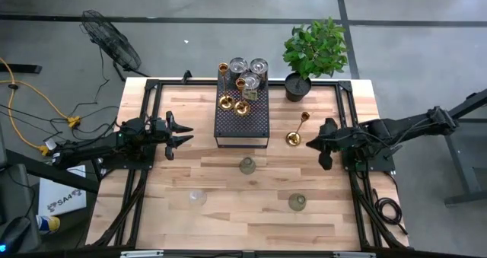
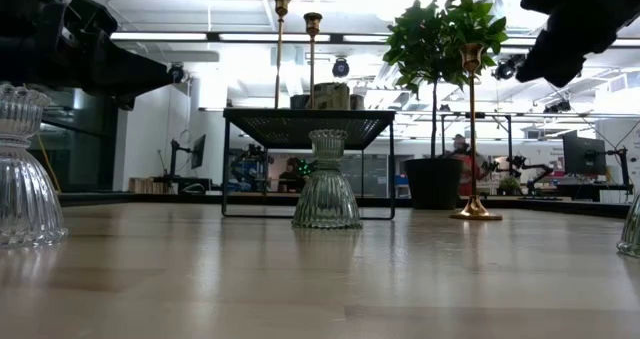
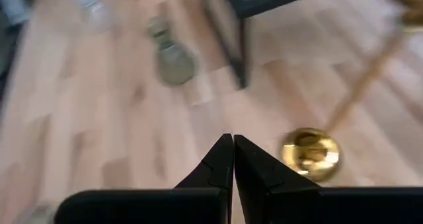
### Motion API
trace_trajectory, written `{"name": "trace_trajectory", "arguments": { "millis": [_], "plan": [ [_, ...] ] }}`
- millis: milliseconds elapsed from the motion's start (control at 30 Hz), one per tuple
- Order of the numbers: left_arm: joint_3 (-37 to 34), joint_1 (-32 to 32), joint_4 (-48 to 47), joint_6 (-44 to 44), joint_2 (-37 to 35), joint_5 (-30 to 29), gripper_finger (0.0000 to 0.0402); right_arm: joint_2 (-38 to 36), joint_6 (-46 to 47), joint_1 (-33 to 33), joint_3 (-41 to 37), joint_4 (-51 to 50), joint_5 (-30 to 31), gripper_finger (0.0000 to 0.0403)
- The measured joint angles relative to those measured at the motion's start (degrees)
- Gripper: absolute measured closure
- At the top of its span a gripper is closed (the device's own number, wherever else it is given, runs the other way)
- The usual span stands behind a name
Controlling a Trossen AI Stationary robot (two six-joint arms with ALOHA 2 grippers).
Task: Pick & Place candle stick holders
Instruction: Put the gold candle holder on the shelf
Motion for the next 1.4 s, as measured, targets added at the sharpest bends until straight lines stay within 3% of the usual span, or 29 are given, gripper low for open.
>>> {"name": "trace_trajectory", "arguments": {
  "millis": [200,333,533,667,1033,1400],
  "plan": [
    [0.00,0.00,0.00,0.00,0.00,-0.01,0.0277,-0.26,1.91,-0.71,0.00,-3.88,7.38,0.0397],
    [0.00,0.00,0.00,0.00,0.00,-0.01,0.0277,-0.31,2.20,-0.72,-0.77,-3.26,9.41,0.0366],
    [0.00,0.00,0.01,0.00,0.00,0.00,0.0277,-0.51,2.46,-0.72,-8.87,9.03,8.83,0.0277],
    [-0.01,0.00,0.00,0.00,0.00,-0.01,0.0277,-0.36,2.52,-0.72,-14.31,18.88,11.58,0.0243],
    [0.00,0.00,0.00,0.00,0.00,0.01,0.0277,-0.15,-2.98,-1.77,-20.76,29.84,25.20,0.0238],
    [0.00,0.00,0.00,0.00,0.00,-0.01,0.0277,3.22,-11.62,-5.58,-20.74,41.56,25.45,0.0238]
  ]
}}
